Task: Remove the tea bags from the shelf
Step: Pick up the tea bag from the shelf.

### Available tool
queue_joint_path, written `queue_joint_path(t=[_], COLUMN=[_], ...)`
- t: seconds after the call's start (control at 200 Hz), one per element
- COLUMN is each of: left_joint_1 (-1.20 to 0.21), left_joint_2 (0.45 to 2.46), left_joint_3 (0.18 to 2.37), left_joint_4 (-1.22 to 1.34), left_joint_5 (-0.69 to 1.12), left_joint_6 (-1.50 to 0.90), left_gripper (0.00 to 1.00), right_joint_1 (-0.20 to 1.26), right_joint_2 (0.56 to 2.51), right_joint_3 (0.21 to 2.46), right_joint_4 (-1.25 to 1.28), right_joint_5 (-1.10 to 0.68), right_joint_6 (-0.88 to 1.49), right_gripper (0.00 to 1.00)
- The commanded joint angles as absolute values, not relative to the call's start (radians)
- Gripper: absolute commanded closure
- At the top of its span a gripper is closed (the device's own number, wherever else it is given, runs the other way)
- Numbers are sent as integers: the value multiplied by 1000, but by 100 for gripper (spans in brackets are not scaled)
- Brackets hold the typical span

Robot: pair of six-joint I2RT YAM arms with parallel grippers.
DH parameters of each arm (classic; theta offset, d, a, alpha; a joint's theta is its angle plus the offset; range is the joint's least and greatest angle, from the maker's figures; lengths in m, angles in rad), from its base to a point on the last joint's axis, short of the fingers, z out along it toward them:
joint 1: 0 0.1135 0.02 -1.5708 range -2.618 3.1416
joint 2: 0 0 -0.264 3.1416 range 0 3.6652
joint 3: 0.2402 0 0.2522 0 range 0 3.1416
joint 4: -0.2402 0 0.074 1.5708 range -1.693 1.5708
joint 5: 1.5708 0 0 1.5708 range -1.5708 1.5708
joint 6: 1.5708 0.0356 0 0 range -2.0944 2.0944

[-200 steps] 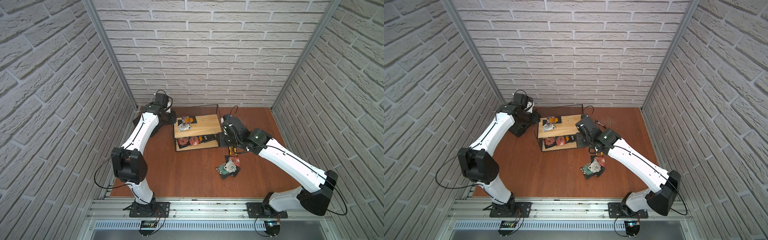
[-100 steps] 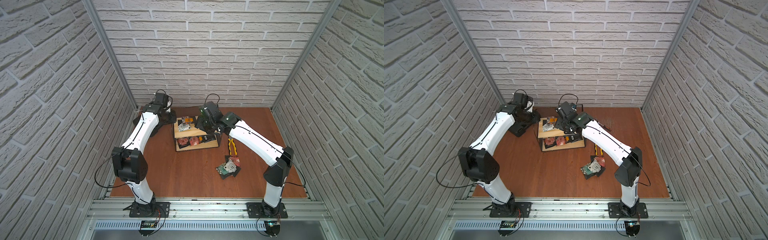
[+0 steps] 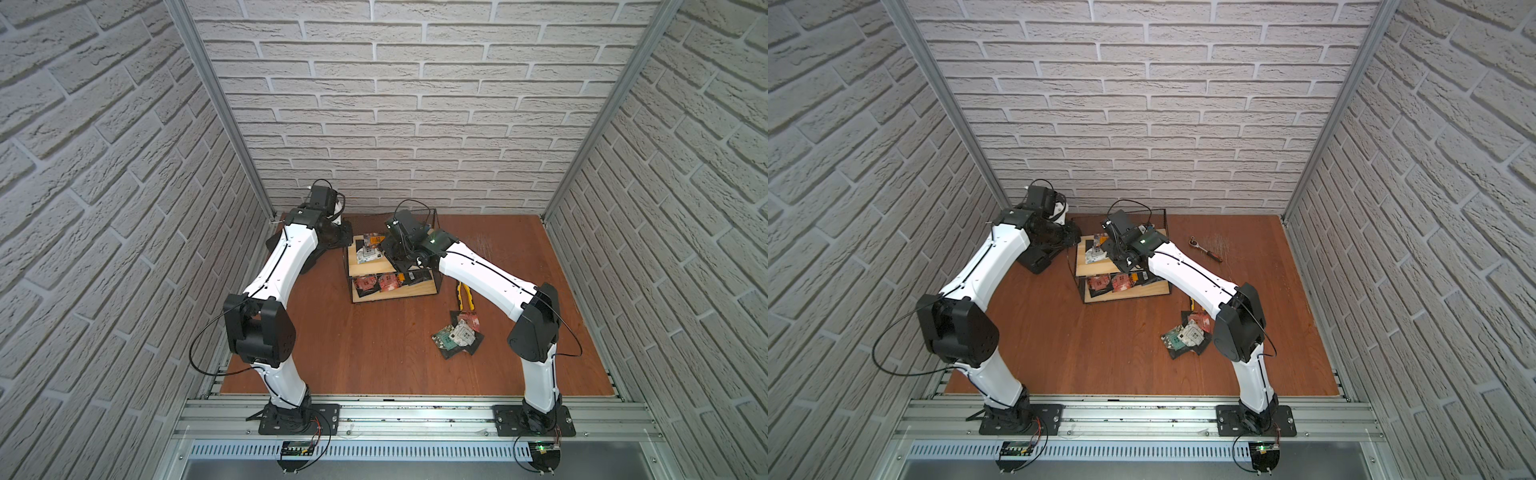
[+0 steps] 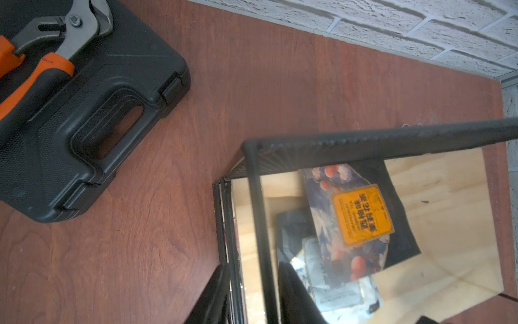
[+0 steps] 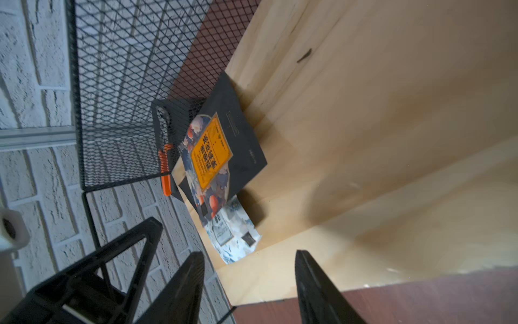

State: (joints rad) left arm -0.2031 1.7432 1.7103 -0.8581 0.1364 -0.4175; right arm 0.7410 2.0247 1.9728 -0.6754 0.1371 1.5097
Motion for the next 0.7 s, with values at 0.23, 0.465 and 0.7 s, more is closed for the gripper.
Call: queue_joint_path(t=[0.23,0.465,0.7], left_joint_1=[-206,-206,-207], left_joint_2=[1772,1774,1776], left_joint_3=[1713,1722,1724], left_joint_4=[-834,-837,-839], left_joint_5=[133,132,132], left_joint_6=[-397,-396,-393], left_gripper=[66,66,66], right_joint_1=[715,699,691], right_joint_2=[2091,2082,2091], right_joint_3=[1966,1864,1802], right_joint_4=[-481,-369,-286], right_joint_5=[191,228,218], right_joint_6=[1629,1672,1731], right_gripper=[44,47,51])
